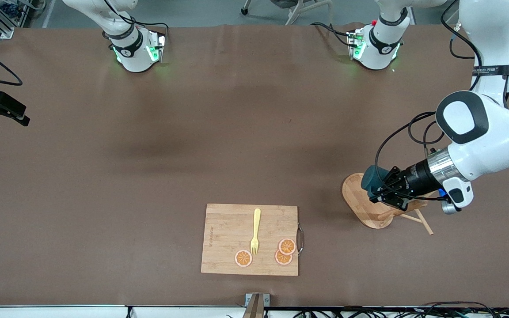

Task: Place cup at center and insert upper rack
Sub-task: 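Lower the mug handle onto the stand peg and open the left gripper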

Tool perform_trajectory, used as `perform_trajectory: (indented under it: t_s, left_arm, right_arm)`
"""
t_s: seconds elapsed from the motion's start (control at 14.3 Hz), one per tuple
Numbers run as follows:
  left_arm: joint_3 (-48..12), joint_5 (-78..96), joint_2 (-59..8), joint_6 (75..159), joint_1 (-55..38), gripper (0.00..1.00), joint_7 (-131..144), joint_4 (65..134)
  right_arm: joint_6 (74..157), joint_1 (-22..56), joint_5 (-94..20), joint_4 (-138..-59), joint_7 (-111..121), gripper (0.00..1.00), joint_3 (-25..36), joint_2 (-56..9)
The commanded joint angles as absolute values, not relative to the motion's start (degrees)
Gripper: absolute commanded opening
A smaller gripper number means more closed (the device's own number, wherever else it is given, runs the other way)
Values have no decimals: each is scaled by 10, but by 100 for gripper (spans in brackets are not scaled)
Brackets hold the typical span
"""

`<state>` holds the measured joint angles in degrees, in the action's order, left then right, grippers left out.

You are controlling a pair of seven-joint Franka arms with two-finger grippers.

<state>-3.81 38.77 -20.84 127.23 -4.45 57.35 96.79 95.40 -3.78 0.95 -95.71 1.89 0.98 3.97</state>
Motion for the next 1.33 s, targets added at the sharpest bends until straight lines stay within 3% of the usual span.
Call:
perform_trajectory:
  t_s: [0.0, 1.12, 1.26]
  left_arm:
    - [-40, 400, -220, 1272, -39, 2, 556, 946]
    - [-40, 399, -241, 1272, -19, 4, 535, 935]
    - [-40, 399, -243, 1272, -18, 8, 535, 935]
  right_arm:
    - [954, -47, 2, -961, 18, 100, 2, 48]
    - [955, -49, 1, -957, 18, 100, 2, 47]
    - [955, -49, 1, -955, 18, 100, 2, 47]
